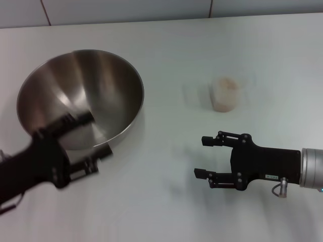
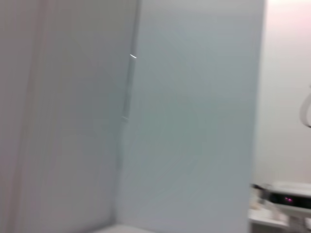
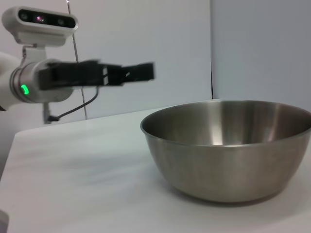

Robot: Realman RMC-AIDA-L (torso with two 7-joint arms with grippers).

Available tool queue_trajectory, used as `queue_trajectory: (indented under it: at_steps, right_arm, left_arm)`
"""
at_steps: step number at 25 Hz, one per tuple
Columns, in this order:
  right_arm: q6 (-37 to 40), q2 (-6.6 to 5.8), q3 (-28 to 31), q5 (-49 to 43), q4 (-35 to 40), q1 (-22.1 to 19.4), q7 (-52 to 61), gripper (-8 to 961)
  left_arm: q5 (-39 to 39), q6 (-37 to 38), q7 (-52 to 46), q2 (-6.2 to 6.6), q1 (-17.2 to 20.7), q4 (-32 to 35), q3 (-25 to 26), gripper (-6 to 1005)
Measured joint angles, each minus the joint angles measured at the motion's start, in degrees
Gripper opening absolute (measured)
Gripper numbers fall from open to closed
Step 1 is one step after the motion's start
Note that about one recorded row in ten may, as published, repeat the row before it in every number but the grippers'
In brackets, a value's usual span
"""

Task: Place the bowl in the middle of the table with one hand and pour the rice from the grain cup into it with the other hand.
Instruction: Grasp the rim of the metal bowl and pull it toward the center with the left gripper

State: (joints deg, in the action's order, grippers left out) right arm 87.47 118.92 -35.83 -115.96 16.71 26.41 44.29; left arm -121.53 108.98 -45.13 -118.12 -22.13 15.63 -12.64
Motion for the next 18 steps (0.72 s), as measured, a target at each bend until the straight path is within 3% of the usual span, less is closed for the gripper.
queue_trajectory:
  at_steps: [7, 14, 18]
  right_arm:
    - [0.1, 0.0, 0.1, 0.5, 0.1, -0.2, 0.0, 774]
    - [0.2, 0.0, 0.1, 0.7, 0.2, 0.0, -0.1, 774]
    - [0.3, 0.0, 0.1, 1.3, 0.3, 0.0, -0.6, 774]
  left_arm:
    - [8.4, -5.6, 1.1, -0.16, -1.9, 1.5, 4.3, 824]
    - [11.7, -8.7, 1.7, -0.21, -2.7, 2.2, 4.5, 823]
    - [15.5, -16.6, 2.6, -0.15, -4.6, 3.7, 4.7, 823]
